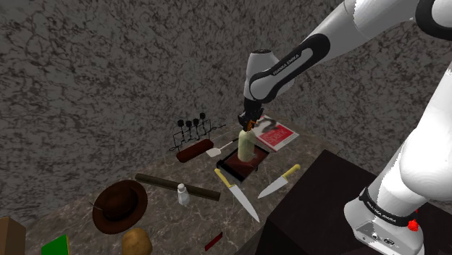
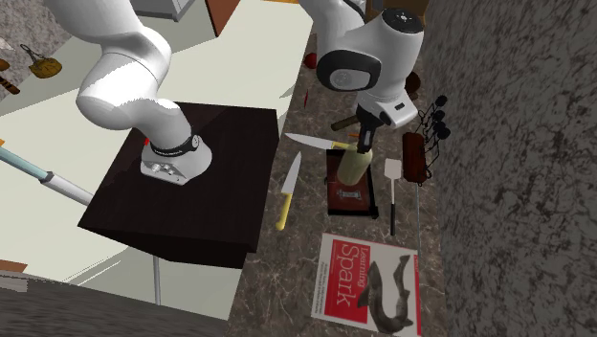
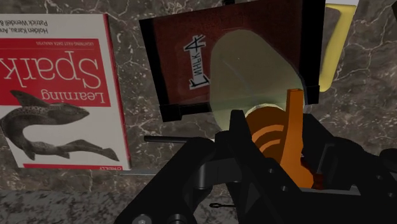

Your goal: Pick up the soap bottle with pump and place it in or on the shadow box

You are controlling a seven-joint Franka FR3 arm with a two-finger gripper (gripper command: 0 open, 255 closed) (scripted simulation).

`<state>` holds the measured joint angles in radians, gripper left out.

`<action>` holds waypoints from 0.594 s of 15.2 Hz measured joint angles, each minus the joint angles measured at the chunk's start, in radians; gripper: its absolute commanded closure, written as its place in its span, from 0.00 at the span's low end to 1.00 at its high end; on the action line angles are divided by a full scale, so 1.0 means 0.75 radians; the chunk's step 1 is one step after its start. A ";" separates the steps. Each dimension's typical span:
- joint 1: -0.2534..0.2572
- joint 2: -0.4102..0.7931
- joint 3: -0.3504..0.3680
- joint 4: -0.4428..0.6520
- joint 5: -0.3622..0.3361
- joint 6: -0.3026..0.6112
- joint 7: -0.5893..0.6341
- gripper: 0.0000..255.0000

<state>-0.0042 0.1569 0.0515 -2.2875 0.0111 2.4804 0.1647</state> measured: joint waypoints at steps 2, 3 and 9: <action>0.000 0.001 0.000 0.001 0.000 0.000 0.000 1.00; 0.000 0.001 0.000 0.001 0.000 0.001 0.000 0.00; 0.000 0.001 0.000 0.001 0.000 0.001 0.000 0.00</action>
<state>-0.0043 0.1576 0.0514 -2.2867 0.0111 2.4810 0.1646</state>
